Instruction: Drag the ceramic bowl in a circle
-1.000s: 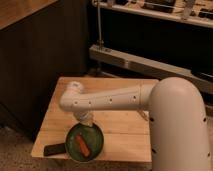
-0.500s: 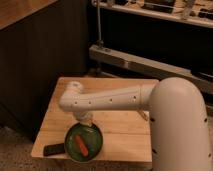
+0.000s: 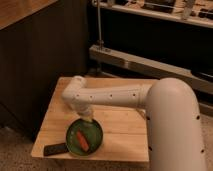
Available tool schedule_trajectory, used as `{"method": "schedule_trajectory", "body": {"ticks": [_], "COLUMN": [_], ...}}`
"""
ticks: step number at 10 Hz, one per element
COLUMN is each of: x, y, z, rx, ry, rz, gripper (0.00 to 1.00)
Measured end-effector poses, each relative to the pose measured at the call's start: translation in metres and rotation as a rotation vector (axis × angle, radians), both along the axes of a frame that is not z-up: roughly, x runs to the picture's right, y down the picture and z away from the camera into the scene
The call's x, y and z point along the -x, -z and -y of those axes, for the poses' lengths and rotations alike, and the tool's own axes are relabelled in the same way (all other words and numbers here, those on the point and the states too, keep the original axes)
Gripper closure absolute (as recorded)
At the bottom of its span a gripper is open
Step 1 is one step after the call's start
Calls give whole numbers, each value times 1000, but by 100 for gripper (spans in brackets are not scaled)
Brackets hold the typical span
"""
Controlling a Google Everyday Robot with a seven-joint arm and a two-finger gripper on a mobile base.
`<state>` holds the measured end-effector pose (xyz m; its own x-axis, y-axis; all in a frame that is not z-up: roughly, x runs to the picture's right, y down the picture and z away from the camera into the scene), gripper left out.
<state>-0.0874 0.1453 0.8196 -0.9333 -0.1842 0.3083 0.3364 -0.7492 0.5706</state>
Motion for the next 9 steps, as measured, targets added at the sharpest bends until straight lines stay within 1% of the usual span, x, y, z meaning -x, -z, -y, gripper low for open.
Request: {"method": "schedule_trajectory", "body": {"ticks": [1,2,3,4,5,6,9], "x": [0,3,1,-1,-6,-16,-67], "y": [-12,-21,-27,-33,-36,-39,-46], "z": [11,20,25,33,37,40,41], "rx": [26,43,56,69,72,81,88], "ry": [-14,-28,-43,-73,-94,-124,-223], "rz": [1,4,5,12,10,4,-53], "gripper": [99,99,99,99,99,99,99]}}
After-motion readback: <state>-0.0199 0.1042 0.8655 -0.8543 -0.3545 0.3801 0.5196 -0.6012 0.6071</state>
